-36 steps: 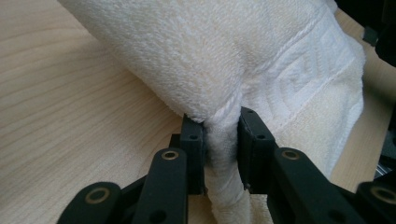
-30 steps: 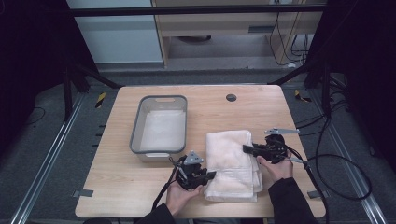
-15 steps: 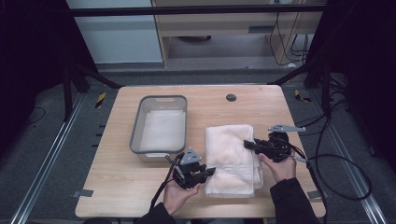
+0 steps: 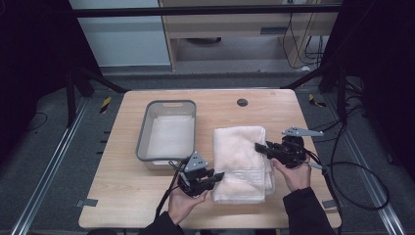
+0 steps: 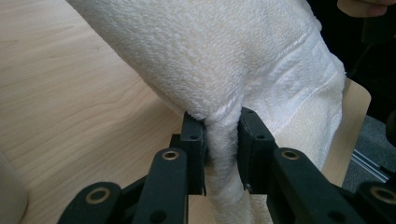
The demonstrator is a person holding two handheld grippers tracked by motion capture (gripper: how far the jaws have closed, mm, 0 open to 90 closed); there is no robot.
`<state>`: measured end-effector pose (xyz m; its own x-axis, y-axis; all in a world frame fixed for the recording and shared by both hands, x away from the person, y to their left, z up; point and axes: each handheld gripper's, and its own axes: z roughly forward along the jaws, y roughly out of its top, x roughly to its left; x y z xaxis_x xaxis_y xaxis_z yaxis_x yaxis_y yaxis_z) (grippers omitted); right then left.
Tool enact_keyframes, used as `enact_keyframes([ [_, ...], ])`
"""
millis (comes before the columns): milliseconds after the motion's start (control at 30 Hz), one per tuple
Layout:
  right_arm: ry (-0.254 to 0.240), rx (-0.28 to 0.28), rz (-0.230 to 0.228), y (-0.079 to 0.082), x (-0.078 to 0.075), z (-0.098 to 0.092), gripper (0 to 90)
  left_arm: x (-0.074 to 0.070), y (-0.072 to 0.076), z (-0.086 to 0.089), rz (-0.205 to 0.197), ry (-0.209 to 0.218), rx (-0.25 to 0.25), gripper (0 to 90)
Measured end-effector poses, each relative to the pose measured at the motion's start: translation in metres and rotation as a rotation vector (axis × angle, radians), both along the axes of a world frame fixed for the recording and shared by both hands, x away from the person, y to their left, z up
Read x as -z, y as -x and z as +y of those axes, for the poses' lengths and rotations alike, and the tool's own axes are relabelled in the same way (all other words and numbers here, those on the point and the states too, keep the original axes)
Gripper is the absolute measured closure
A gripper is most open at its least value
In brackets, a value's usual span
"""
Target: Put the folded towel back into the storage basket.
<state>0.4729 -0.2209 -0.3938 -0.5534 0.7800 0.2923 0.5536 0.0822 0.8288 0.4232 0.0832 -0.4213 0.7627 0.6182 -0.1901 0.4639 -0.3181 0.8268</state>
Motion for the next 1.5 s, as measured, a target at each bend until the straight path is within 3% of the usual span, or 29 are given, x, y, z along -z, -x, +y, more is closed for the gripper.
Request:
enact_keyframes([
  [333, -0.013, -0.005, -0.034, -0.002, -0.014, 0.006, 68.6, -0.015, 0.000, 0.008, -0.039, 0.016, -0.020, 73.8],
  [833, -0.019, -0.026, -0.114, -0.017, -0.048, 0.036, 68.6, -0.044, -0.008, 0.038, -0.103, 0.057, -0.073, 73.9],
  [1500, -0.013, -0.052, -0.148, -0.037, -0.078, 0.081, 68.6, -0.065, -0.015, 0.077, -0.147, 0.085, -0.160, 73.8],
])
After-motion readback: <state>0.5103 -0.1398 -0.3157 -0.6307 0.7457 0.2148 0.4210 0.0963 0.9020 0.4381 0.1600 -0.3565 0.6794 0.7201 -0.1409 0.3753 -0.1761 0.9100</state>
